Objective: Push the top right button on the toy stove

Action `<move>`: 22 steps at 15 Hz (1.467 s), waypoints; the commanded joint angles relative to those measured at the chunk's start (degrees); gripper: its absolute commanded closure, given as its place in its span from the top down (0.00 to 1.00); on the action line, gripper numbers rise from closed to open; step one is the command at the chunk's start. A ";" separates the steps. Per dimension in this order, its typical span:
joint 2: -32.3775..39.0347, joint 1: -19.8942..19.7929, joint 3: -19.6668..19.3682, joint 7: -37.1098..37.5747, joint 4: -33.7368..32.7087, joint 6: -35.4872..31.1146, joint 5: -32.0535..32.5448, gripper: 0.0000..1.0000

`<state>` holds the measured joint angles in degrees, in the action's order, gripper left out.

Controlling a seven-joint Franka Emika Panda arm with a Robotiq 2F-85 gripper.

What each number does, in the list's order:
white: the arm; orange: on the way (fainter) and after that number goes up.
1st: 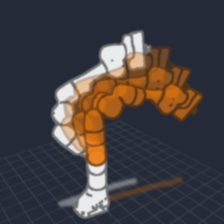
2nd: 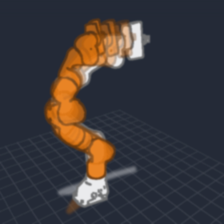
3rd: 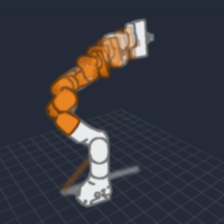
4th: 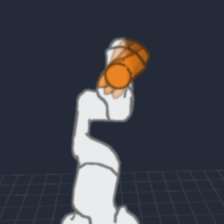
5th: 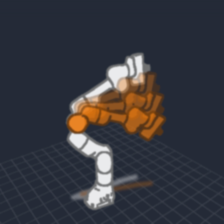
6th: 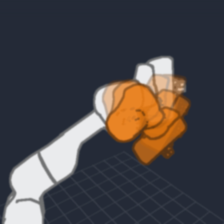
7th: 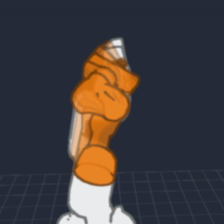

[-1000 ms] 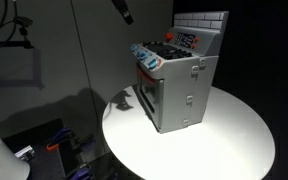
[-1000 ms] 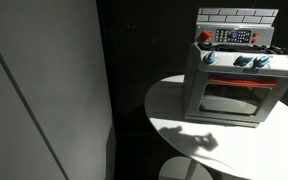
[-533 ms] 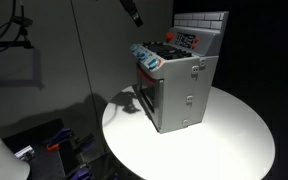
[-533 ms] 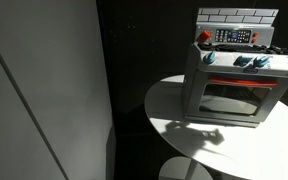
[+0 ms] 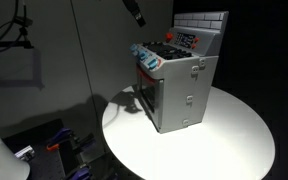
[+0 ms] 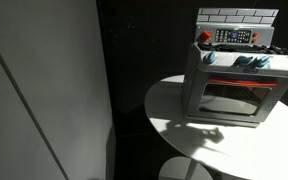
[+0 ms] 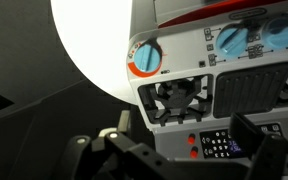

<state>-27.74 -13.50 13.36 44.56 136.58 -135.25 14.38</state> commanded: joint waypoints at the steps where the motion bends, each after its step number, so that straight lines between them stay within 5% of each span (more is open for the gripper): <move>1: 0.20 1.33 -1.19 0.54 -0.17 0.29 0.81 1.00; 22: 11.56 -0.07 -3.88 8.03 -12.38 0.28 4.57 1.00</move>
<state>-20.15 -13.77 10.46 49.95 128.27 -135.25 16.66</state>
